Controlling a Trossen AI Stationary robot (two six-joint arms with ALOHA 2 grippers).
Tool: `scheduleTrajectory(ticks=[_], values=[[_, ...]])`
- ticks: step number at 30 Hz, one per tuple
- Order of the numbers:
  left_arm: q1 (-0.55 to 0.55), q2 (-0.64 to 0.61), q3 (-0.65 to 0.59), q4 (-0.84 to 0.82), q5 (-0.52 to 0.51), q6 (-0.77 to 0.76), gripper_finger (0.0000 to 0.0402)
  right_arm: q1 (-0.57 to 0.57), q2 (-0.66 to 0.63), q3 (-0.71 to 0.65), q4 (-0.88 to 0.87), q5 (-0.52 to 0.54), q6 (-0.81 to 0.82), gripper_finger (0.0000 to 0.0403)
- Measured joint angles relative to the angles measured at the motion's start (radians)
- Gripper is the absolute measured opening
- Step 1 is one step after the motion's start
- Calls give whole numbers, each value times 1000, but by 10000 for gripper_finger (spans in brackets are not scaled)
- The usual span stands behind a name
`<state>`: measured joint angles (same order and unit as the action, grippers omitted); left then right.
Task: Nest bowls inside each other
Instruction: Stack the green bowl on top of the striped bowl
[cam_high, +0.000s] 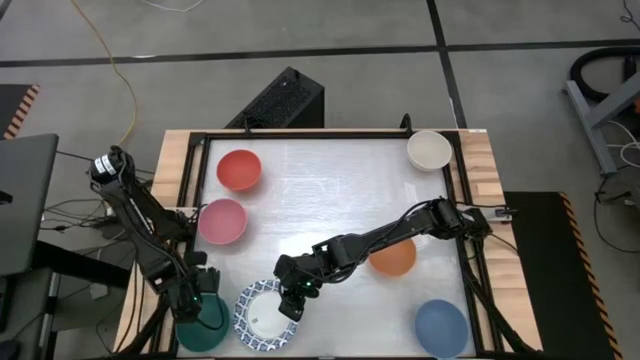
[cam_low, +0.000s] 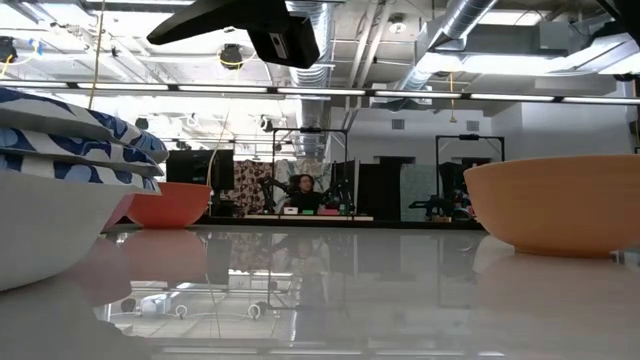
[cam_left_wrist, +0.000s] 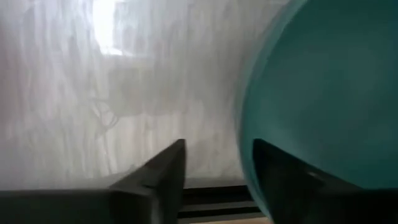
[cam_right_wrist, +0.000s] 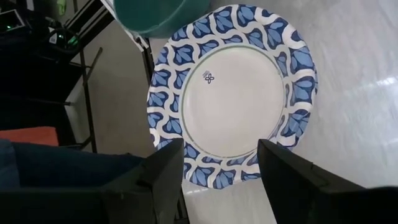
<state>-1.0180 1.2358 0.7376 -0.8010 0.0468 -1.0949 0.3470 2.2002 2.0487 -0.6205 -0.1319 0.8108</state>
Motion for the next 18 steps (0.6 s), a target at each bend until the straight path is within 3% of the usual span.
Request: scheduleTrajectory(ticks=[6,18], values=[[0,0,0,-2,-3,-18,19,0,0,0,0,2,-5,223],[0,0,1,-1,-46,-187,1,-2,0,0,0,8,-8,223]])
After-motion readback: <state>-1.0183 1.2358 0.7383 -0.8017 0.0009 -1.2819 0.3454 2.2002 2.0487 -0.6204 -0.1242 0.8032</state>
